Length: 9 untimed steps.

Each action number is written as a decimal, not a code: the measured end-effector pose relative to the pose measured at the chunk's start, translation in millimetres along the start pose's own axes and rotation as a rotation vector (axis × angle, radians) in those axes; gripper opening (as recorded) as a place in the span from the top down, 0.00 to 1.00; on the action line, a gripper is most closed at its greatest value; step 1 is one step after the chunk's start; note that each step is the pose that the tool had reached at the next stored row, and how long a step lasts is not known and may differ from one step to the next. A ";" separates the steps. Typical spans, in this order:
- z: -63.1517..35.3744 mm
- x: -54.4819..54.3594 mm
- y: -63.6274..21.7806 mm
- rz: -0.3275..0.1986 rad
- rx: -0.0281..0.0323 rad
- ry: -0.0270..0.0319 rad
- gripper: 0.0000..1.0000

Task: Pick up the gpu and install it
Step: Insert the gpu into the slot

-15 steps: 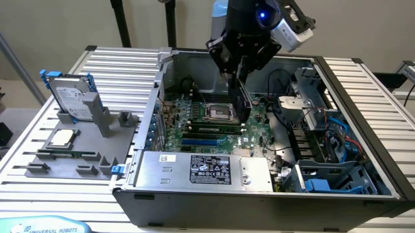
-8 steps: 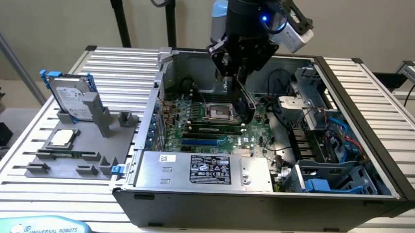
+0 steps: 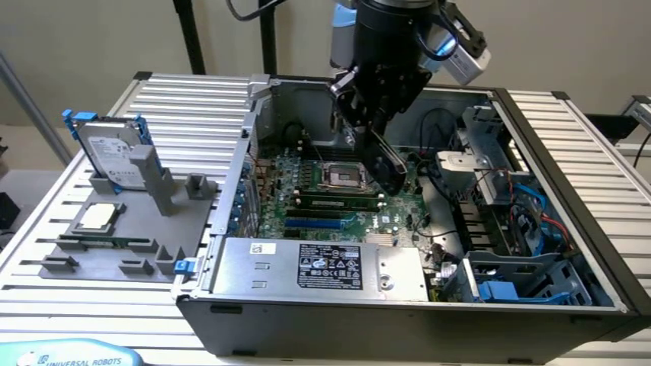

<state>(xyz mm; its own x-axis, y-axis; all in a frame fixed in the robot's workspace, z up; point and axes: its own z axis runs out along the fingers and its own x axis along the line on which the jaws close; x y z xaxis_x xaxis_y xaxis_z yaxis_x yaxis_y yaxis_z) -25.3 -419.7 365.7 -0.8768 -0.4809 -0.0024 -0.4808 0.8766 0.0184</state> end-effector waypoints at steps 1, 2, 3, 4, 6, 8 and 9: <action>0.9 0.0 0.0 -0.019 -0.0004 -0.0001 0.73; 1.8 0.0 0.0 -0.037 -0.0006 0.0000 0.73; 2.8 0.0 -0.1 -0.055 -0.0008 0.0001 0.73; 3.7 0.0 0.0 -0.073 -0.0008 0.0002 0.73; 5.6 0.0 -0.1 -0.110 -0.0008 0.0007 0.73; 7.5 0.0 -0.1 -0.146 -0.0009 0.0013 0.73; 8.5 0.0 -0.2 -0.165 -0.0010 0.0016 0.73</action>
<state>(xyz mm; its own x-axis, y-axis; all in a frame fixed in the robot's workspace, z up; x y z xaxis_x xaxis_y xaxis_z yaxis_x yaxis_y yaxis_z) -25.3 -419.7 357.1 -0.7862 -0.6180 -0.0039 -0.6180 0.7860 0.0189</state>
